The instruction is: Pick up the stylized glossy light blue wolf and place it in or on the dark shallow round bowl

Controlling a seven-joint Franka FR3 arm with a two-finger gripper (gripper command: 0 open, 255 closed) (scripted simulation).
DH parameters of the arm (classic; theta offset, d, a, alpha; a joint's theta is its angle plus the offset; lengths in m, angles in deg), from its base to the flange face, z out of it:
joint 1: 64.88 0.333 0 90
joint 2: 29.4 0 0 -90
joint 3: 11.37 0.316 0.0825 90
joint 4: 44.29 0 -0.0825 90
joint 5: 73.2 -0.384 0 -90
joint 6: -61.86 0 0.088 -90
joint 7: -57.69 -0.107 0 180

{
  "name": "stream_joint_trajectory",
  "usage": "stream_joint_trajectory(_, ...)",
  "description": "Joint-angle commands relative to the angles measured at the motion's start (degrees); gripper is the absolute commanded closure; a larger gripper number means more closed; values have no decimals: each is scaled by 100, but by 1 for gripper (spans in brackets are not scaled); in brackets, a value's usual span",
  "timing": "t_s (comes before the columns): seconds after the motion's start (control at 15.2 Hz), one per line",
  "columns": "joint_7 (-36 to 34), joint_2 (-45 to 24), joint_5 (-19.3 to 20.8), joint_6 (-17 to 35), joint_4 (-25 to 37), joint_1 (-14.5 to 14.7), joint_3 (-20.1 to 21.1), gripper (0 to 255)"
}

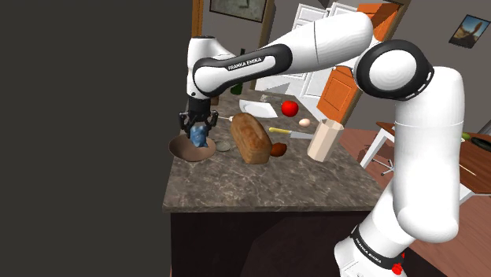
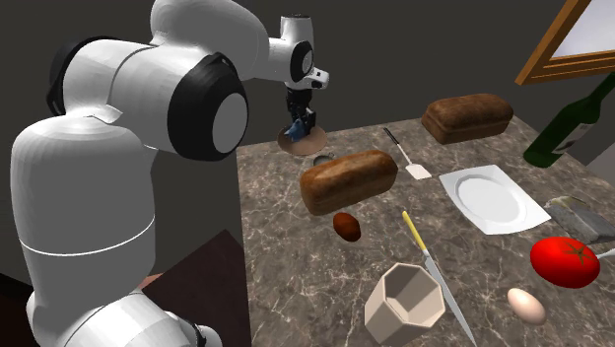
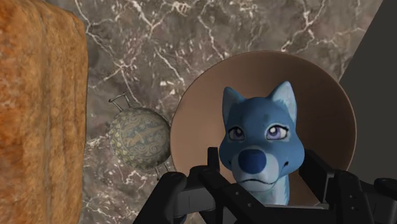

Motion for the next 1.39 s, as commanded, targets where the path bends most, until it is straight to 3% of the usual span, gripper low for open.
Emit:
stream_joint_trajectory(0.0, -1, 0, 0, 3, 0, 0, 0, 255)
stream_joint_trajectory(0.13, -1, 0, 0, 3, 0, 0, 0, 255)
stream_joint_trajectory(0.2, -1, 0, 0, 3, 0, 1, 0, 0)
stream_joint_trajectory(0.53, -1, 0, 0, 3, 0, 0, 0, 0)
stream_joint_trajectory(0.79, 42, 230, -62, -617, 395, 2, 33, 0)
stream_joint_trajectory(1.32, 42, 230, -63, -617, 395, 2, 33, 0)
